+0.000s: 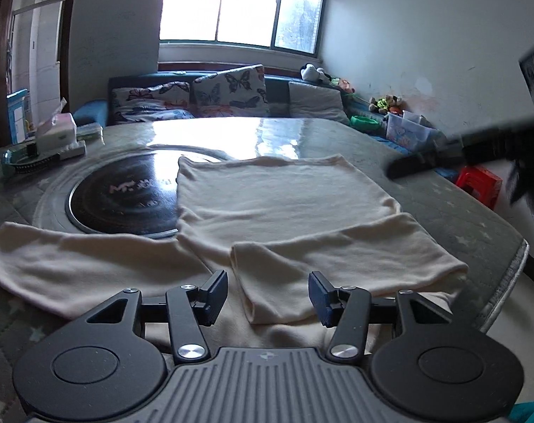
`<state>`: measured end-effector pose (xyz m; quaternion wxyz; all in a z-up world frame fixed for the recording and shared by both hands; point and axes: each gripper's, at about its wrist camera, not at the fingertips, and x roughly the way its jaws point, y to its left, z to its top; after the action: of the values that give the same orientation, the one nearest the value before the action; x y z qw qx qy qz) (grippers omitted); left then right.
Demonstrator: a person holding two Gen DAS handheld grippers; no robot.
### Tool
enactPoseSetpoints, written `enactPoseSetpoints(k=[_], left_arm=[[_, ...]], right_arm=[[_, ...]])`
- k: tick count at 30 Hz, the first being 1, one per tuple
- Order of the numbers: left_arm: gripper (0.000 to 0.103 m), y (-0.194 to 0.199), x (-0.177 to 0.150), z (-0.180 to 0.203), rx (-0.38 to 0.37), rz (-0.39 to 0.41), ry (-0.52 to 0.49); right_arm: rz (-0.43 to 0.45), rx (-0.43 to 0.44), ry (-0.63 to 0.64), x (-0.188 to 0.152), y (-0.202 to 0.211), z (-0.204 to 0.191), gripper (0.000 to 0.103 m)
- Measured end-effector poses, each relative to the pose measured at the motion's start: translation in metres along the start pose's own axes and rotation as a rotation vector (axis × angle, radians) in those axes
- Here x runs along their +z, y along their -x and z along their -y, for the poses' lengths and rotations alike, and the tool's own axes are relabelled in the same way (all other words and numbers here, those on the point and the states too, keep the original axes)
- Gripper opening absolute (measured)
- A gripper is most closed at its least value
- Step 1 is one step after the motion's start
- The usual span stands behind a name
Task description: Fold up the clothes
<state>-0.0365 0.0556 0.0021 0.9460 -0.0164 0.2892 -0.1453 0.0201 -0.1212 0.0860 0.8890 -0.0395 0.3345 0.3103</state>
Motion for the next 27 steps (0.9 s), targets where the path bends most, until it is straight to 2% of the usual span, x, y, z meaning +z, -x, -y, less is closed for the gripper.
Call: enactPoseSetpoints(k=[7,12,20,24,27], left_arm=[[0.052,-0.008,0.009,0.007,-0.024,0.017,-0.020],[0.049,-0.020,0.012,0.017,-0.054,-0.002,-0.060],[0.046,-0.039,0.019,0.023,-0.082,-0.024,-0.078],[0.045,-0.049,0.017,0.017,-0.050,-0.049,-0.062],[0.038,-0.050,0.014,0.008,-0.024,-0.057,-0.046]], right_arm=[[-0.129,-0.102,0.068,-0.046,0.002,0.026,0.020],[-0.164,-0.140,0.045,-0.075,0.000,0.039,0.022],[-0.074,-0.127,0.056,-0.061,0.000,0.044,0.024],[-0.076,-0.112,0.062,-0.054,-0.019,0.046,0.024],[-0.096,-0.123,0.040,-0.056,-0.028,0.051,0.024]])
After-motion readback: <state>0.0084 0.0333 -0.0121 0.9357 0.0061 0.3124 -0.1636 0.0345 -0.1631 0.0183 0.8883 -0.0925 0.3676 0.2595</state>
